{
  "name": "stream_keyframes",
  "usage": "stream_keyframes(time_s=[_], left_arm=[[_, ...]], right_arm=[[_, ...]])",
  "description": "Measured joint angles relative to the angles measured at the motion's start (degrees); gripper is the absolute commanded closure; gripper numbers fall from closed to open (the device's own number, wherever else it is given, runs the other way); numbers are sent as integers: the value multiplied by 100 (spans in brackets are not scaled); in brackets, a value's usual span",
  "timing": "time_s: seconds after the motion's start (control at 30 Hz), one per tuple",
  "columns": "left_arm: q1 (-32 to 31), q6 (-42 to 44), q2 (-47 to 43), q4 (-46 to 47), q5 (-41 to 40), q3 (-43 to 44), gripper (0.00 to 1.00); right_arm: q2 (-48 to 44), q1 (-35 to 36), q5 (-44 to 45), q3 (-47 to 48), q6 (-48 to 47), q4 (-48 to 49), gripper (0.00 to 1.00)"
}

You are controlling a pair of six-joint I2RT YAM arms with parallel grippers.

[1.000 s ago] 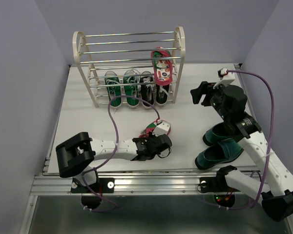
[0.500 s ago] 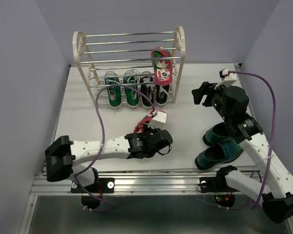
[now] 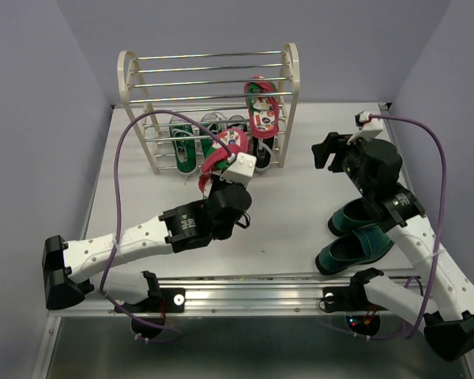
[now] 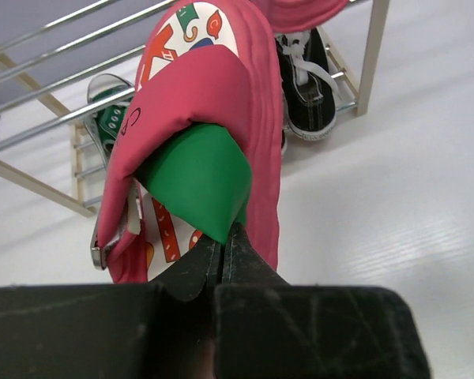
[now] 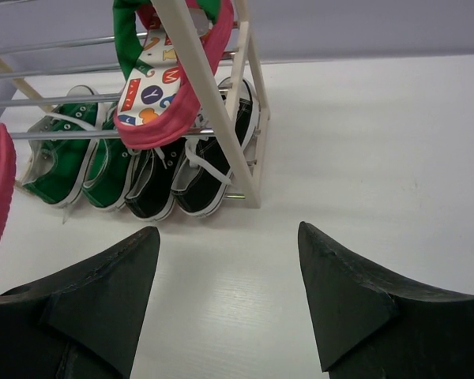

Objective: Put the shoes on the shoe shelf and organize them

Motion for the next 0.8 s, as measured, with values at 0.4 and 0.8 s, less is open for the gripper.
stream_keyframes(time_s=[0.4, 0.8], left_arm=[[1646, 1624, 487, 1075, 979, 664, 100], [2393, 2041, 1655, 1711, 1432, 1307, 100]], right_arm=[[-118, 0, 273, 0, -107, -7, 24], [-146, 0, 339, 0, -131, -20, 24]])
